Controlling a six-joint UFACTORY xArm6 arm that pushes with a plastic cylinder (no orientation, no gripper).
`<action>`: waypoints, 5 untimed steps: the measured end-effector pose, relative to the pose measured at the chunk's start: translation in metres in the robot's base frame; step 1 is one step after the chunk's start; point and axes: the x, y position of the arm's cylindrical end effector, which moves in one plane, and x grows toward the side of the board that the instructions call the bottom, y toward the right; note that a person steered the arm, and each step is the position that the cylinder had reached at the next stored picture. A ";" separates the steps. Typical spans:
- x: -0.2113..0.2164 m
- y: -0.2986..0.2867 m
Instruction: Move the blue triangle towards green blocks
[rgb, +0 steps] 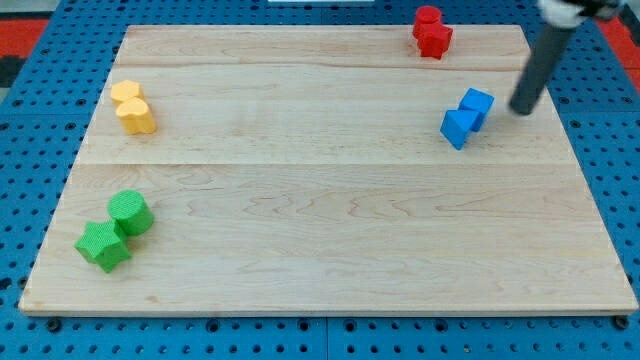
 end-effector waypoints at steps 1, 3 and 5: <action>0.005 -0.135; 0.019 -0.047; 0.061 -0.215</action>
